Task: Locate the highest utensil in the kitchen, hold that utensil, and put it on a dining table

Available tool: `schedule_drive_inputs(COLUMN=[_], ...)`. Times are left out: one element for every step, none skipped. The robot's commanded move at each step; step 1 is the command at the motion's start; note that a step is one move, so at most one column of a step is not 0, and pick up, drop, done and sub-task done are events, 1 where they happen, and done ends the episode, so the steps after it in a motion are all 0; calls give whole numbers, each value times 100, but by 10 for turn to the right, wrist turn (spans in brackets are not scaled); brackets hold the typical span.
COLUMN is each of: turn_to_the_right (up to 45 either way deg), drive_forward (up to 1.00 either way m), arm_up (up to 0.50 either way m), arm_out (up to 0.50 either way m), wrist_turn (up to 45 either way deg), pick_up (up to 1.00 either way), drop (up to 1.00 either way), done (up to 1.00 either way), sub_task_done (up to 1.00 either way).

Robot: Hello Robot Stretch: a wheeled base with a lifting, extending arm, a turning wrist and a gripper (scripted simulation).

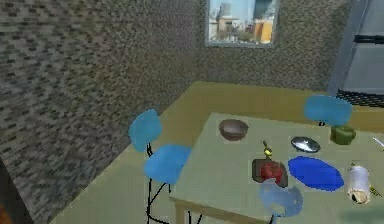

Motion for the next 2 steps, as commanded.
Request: schedule_drive_inputs(turn_to_the_right=[0,-450], drive_forward=[20,0], arm_up=[0,0], arm_out=[0,0], wrist_turn=[0,0], pick_up=[0,0], drop=[0,0], done=[0,0], sub_task_done=[0,0])
